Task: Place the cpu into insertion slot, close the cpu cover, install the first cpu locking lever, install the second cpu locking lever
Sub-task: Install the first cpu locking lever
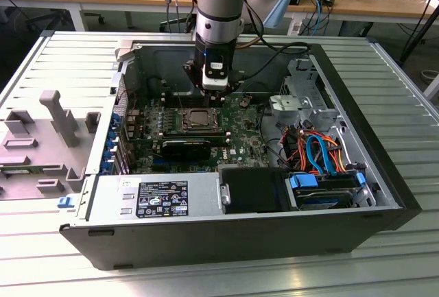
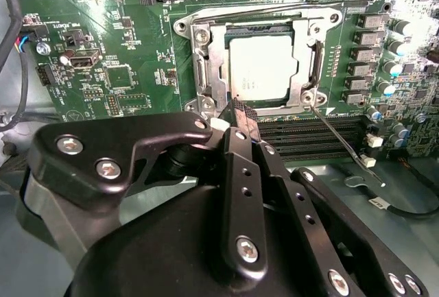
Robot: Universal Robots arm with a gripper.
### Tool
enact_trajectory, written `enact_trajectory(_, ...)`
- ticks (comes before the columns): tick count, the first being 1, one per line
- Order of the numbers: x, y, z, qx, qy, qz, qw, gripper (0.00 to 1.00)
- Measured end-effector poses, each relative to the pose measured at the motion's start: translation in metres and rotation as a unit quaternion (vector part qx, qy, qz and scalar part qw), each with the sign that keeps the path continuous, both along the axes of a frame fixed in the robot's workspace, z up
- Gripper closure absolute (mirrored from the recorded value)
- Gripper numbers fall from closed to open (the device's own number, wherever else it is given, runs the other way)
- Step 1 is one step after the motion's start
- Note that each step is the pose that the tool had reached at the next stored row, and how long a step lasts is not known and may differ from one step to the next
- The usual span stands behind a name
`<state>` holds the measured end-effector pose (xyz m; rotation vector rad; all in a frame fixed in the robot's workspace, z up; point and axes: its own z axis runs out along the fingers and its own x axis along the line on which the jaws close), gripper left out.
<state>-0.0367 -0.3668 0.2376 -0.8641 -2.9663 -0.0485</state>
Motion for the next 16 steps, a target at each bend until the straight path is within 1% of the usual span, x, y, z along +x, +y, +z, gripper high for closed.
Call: enact_trajectory(16, 0.0, 0.0, 0.0, 0.0028, 0.0, 0.012, 0.9999, 0.89)
